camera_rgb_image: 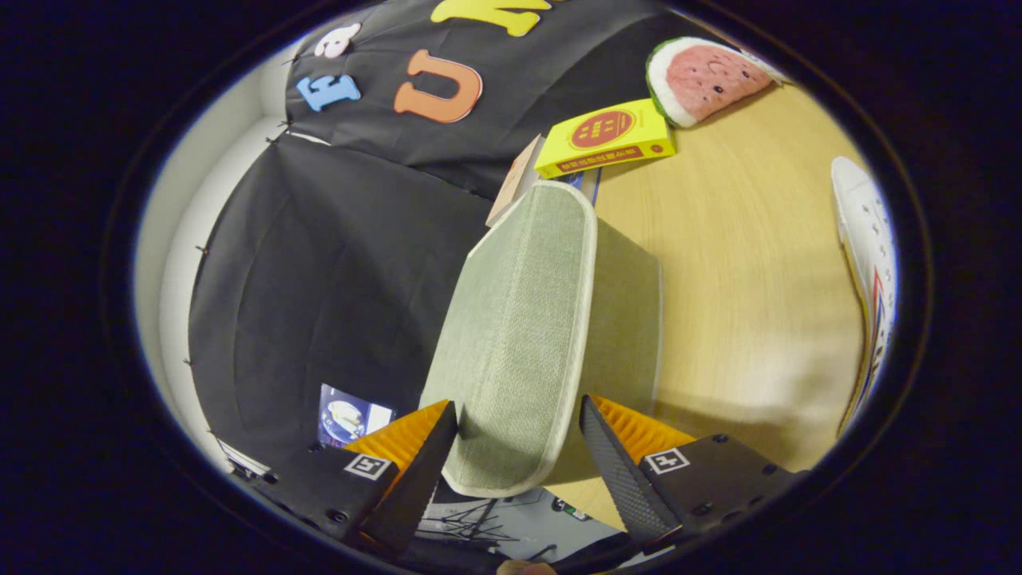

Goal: Open the storage box then place both shoes into the box .Put the left shoe in first, then the right shoe, with the right side of both shoes facing outward in a uniform manner.

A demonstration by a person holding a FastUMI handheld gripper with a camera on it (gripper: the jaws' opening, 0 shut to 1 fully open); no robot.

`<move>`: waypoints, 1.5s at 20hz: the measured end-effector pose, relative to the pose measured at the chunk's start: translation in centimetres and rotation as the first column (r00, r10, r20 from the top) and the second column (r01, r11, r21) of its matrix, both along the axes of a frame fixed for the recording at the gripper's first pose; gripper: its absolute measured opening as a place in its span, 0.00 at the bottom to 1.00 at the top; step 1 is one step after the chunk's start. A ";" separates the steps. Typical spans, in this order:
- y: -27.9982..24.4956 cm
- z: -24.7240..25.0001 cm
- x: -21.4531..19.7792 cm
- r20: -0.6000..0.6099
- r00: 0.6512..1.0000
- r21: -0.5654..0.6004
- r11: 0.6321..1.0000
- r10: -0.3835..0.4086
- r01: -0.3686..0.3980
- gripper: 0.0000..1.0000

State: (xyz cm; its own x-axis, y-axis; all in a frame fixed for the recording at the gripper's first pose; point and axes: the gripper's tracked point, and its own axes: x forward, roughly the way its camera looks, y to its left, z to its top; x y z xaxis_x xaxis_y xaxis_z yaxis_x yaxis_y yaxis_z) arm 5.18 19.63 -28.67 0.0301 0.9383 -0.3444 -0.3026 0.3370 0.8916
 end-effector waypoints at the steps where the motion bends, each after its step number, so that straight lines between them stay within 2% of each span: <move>1: 0.3 0.3 0.4 -0.029 1.000 0.021 1.000 -0.005 0.006 0.99; 3: 0.6 1.0 0.9 -0.068 0.998 0.048 0.999 -0.017 0.020 0.98; 5: -0.3 1.4 1.6 -0.066 0.997 0.048 0.998 -0.039 0.042 0.93; 11: -2.2 3.5 2.1 0.002 0.995 0.004 0.995 -0.097 0.097 0.19; 12: -2.1 4.0 2.2 0.006 0.995 -0.001 0.995 -0.101 0.101 0.11; 13: -2.3 4.6 2.1 0.012 0.995 -0.004 0.995 -0.101 0.101 0.07; 16: -2.0 6.7 2.1 0.067 0.992 -0.026 0.994 -0.105 0.107 0.06; 21: 1.0 14.1 1.5 0.216 0.969 -0.043 0.990 -0.119 0.132 0.05; 25: 5.9 19.3 0.1 0.312 0.940 -0.080 0.982 -0.139 0.171 0.05; 30: 14.5 22.9 -3.6 0.403 0.912 -0.118 0.984 -0.074 0.132 0.06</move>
